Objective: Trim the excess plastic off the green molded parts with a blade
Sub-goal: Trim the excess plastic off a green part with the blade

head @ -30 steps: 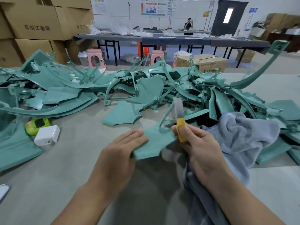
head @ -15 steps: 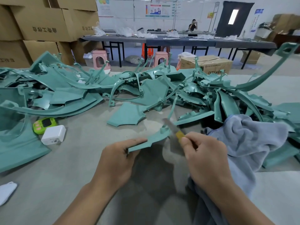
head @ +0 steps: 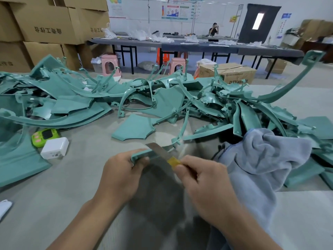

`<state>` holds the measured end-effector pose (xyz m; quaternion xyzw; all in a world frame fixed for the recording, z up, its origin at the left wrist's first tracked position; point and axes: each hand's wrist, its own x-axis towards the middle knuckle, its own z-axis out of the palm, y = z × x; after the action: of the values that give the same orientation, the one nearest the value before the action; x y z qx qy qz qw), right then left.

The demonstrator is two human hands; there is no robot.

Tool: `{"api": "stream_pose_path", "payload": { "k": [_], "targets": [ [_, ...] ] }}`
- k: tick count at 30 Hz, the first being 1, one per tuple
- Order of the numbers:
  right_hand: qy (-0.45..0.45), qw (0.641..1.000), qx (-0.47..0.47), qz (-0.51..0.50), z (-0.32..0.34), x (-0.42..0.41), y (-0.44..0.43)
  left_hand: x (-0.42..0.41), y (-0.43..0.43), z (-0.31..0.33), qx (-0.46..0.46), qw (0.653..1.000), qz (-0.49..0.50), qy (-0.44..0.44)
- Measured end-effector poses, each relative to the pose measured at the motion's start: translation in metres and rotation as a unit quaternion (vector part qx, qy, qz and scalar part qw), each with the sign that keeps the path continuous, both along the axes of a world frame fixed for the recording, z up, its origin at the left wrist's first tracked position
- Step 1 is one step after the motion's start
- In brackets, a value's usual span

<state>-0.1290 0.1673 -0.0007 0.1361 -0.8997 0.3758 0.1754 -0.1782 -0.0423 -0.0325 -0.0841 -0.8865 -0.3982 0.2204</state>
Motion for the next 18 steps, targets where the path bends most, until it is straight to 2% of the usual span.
{"api": "stream_pose_path", "payload": {
  "k": [3, 4, 6, 8, 10, 12, 14, 15, 18],
  "targets": [
    [0.021, 0.991, -0.020, -0.134, 0.004, -0.010, 0.008, 0.001, 0.003, 0.003, 0.002, 1.000, 0.013, 0.003],
    [0.036, 0.989, -0.045, -0.136, 0.005, -0.009, 0.010, 0.002, 0.004, 0.003, -0.004, 1.000, 0.015, 0.008],
    [0.034, 0.994, -0.070, -0.071, 0.006, -0.003, 0.007, 0.002, 0.004, 0.003, -0.005, 1.000, 0.013, 0.009],
    [0.003, 0.999, -0.050, -0.016, 0.002, -0.001, 0.000, 0.001, 0.003, 0.003, -0.003, 1.000, 0.004, 0.004],
    [-0.023, 0.998, -0.019, -0.058, 0.001, -0.008, 0.004, 0.001, 0.002, 0.005, -0.007, 1.000, -0.008, 0.005],
    [0.005, 0.990, -0.030, -0.138, 0.004, -0.015, 0.018, 0.003, 0.000, 0.006, -0.005, 1.000, -0.026, -0.001],
    [0.032, 0.981, -0.079, -0.176, 0.008, -0.020, 0.035, 0.004, -0.004, 0.005, 0.007, 0.998, -0.052, -0.016],
    [0.029, 0.979, -0.120, -0.164, 0.009, -0.023, 0.042, 0.004, -0.006, 0.005, 0.023, 0.997, -0.064, -0.027],
    [-0.043, 0.967, -0.249, -0.040, 0.007, -0.028, 0.041, 0.001, -0.014, 0.006, 0.086, 0.992, -0.075, -0.045]
  ]
}}
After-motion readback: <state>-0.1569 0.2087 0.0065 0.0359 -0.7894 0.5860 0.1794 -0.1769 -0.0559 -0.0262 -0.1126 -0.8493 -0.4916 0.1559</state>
